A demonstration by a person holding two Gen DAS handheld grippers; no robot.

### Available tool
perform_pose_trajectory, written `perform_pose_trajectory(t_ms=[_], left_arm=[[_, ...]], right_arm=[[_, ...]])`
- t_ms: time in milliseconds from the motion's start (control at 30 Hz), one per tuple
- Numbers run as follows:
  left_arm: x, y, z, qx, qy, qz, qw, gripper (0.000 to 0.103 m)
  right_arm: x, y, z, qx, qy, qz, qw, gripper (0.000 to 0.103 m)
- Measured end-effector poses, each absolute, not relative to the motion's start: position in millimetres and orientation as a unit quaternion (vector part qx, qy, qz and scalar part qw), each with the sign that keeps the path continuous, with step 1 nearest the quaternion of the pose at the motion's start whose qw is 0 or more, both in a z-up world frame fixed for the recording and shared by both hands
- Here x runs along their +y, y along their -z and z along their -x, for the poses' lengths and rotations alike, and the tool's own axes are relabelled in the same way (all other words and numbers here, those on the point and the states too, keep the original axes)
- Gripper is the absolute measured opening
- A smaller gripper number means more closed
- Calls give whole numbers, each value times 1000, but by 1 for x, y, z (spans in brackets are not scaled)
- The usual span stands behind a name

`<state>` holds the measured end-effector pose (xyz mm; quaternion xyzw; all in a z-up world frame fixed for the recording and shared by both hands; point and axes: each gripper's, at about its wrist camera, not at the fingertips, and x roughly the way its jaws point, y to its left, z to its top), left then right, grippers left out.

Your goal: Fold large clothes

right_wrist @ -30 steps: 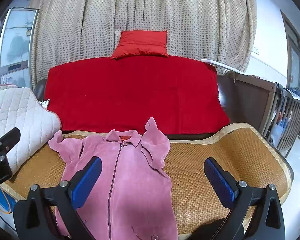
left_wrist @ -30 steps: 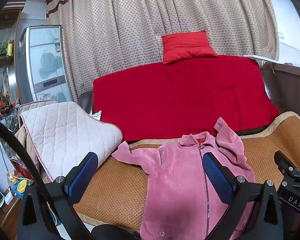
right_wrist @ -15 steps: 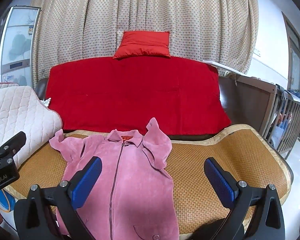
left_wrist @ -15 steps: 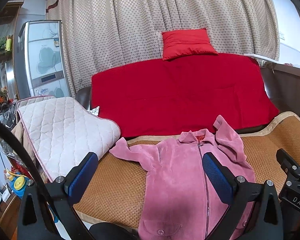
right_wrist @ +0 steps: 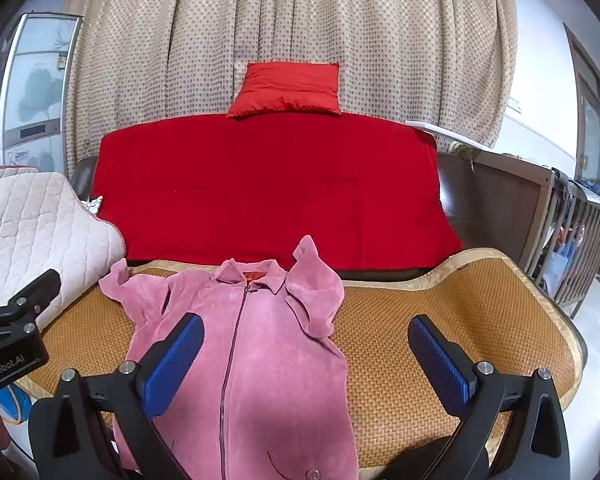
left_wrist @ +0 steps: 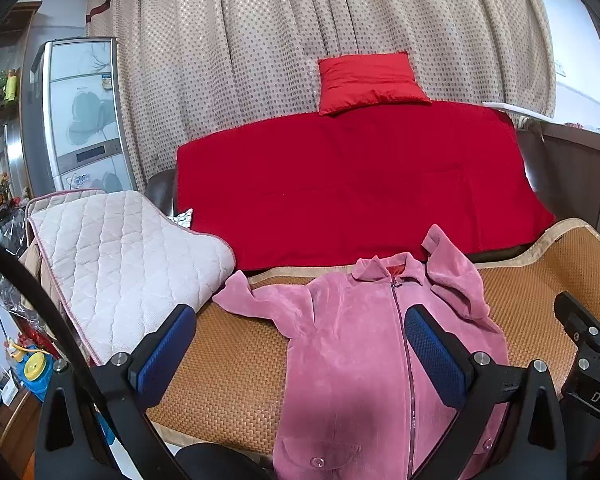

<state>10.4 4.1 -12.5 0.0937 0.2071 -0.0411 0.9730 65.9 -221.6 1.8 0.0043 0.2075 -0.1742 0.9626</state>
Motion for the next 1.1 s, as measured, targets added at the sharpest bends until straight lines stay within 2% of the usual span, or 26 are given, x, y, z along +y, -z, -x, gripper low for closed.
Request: perform_pose_trajectory(t_ms=[1100], left_arm=[[12,13,-10,196,22,-90,976,103]], right_arm=[[-213,0,-70,212,165,4,963,103]])
